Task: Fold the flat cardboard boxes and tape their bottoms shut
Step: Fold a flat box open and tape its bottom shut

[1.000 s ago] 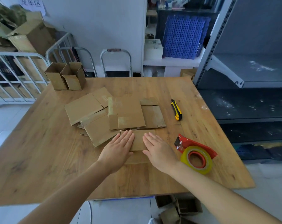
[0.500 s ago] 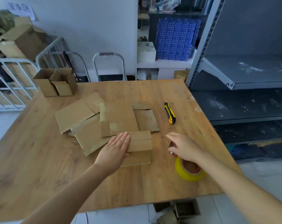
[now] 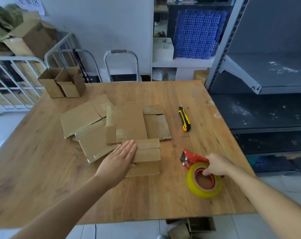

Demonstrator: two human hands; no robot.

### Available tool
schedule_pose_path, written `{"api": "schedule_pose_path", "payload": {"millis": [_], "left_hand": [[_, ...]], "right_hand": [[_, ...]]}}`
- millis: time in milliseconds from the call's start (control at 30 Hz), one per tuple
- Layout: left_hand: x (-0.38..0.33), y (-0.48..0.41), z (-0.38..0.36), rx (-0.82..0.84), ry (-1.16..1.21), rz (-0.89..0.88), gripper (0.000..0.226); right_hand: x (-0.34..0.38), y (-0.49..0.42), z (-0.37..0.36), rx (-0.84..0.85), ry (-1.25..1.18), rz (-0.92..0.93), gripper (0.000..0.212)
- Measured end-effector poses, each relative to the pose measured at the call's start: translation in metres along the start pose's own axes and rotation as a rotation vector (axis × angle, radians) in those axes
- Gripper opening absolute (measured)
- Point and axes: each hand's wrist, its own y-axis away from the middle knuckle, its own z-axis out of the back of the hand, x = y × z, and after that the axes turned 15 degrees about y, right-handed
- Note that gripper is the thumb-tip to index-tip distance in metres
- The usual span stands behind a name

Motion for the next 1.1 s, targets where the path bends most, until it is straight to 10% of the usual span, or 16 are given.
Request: {"api": "schedule_pose_path", "payload": {"millis": [533, 1100], "left_hand": [[-0.002, 0.000, 0.001, -0.036, -0.041, 0.001, 0.064], [0.000, 0.002, -0.001, -0.145, 0.006, -0.088, 0.066]], "right_hand": [[0.010, 0.021, 0.072, -0.255, -0.229, 0.171, 0.021], [0.139, 0.046, 0.150, -0.589, -0.056, 0.451, 0.054]]}}
